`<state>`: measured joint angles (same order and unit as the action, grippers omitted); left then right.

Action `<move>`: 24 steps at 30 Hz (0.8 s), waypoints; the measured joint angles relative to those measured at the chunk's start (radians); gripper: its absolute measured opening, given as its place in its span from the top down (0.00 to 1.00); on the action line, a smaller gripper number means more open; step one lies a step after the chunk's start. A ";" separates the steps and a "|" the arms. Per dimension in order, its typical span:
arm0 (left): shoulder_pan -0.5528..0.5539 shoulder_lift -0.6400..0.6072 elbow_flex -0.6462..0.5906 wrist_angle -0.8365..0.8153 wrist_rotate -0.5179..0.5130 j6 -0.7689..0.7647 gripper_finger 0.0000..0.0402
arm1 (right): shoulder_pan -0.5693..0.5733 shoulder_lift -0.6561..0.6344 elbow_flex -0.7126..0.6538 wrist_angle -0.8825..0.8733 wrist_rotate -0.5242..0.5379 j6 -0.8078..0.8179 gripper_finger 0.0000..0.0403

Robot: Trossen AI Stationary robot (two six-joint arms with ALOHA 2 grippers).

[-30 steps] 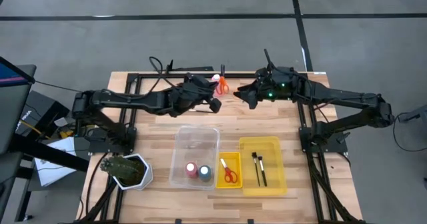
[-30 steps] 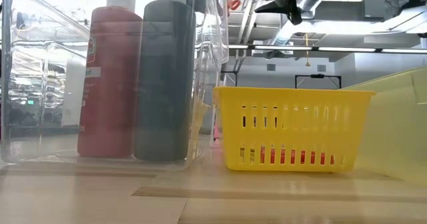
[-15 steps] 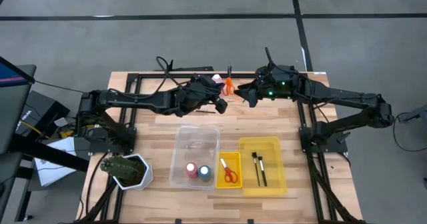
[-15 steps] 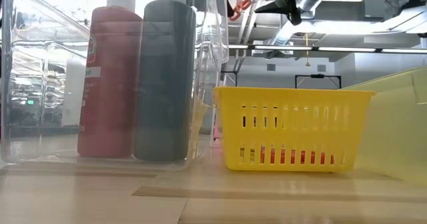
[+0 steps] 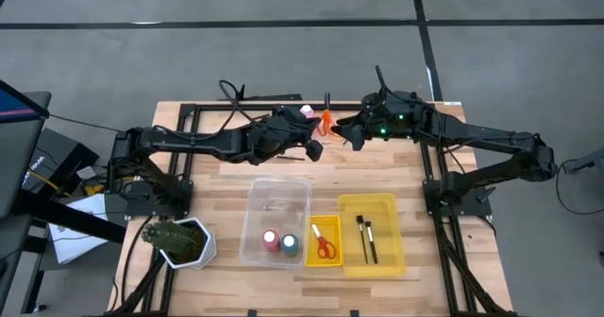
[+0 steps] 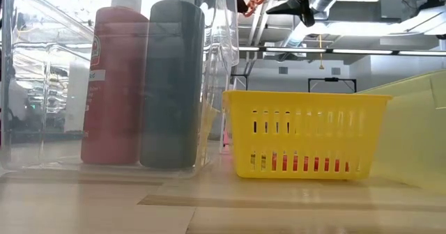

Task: Pick & Place Paint Supplies
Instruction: Put the orange scissors into the left yellow bin

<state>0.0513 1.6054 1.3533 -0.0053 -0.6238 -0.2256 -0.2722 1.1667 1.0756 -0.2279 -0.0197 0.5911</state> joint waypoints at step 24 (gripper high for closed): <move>-0.028 -0.003 0.000 0.064 0.012 -0.001 1.00 | 0.001 0.000 0.000 0.046 -0.083 0.001 0.95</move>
<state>0.0231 1.6024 1.3533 0.0583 -0.6117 -0.2268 -0.2711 1.1667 1.0760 -0.1817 -0.1030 0.5922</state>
